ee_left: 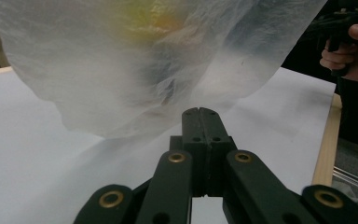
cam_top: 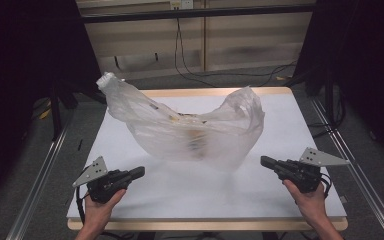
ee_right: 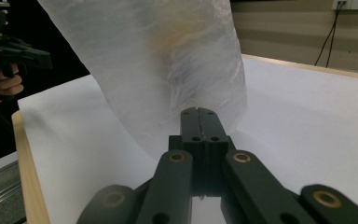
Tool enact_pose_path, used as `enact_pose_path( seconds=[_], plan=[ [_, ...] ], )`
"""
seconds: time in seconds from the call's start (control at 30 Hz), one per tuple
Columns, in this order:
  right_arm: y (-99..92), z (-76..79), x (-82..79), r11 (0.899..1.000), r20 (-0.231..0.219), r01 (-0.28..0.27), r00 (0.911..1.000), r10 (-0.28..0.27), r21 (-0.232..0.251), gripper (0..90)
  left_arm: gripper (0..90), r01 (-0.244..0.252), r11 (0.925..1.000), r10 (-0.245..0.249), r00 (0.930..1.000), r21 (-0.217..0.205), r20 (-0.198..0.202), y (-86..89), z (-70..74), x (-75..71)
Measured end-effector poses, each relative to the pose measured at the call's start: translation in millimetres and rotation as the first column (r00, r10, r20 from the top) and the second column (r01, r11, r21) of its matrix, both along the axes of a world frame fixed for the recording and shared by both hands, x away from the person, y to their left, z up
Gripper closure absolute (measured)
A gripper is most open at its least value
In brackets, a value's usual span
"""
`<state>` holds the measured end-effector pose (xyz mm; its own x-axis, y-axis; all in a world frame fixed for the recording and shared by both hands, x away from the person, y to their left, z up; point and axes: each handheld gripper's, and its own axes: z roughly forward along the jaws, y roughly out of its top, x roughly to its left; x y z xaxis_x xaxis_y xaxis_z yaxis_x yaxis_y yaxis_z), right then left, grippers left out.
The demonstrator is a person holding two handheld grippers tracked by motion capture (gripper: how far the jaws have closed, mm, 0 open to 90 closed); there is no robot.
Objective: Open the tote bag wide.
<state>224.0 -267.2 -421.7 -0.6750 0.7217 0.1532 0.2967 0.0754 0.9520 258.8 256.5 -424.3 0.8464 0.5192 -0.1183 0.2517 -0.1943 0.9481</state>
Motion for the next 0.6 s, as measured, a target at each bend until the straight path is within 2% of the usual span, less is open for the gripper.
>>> enact_pose_path(
  seconds=[0.07, 0.3, 0.43, 0.47, 0.53, 0.6],
  plan=[
    [1.7, 3.2, -0.3, 1.0, -0.003, -0.011, 0.9999, 0.011, 0.009, 90.0, 90.0, 0.007, 0.9999, -0.007, 1.0, -0.012, 0.001, -1.4, 1.7, -1.9],
    [8.4, 13.2, -1.9, 0.999, 0.008, -0.036, 0.9993, 0.036, 0.004, 90.0, 90.0, 0.035, 0.9993, -0.035, 0.9992, -0.012, 0.02, -6.5, 7.6, -1.1],
    [8.9, 19.7, 1.8, 0.998, 0.008, -0.048, 0.9988, 0.047, 0.03, 90.0, 90.0, 0.041, 0.999, -0.04, 0.9985, -0.018, 0.036, -9.2, 13.8, 2.2],
    [8.9, 19.7, 1.8, 0.998, 0.008, -0.048, 0.9988, 0.047, 0.03, 90.0, 90.0, 0.04, 0.9983, -0.039, 0.9988, -0.041, 0.029, -11.6, 15.2, 2.0],
    [9.4, 23.1, 3.8, 0.998, 0.013, -0.051, 0.9986, 0.051, 0.046, 90.0, 90.0, 0.046, 0.9985, -0.044, 0.9981, -0.032, 0.042, -13.2, 20.2, 1.8],
    [12.7, 31.8, 5.5, 0.997, 0.03, -0.067, 0.9974, 0.066, 0.048, 90.0, 90.0, 0.069, 0.9965, -0.067, 0.9961, -0.048, 0.058, -18.5, 29.9, 2.1]
  ],
)
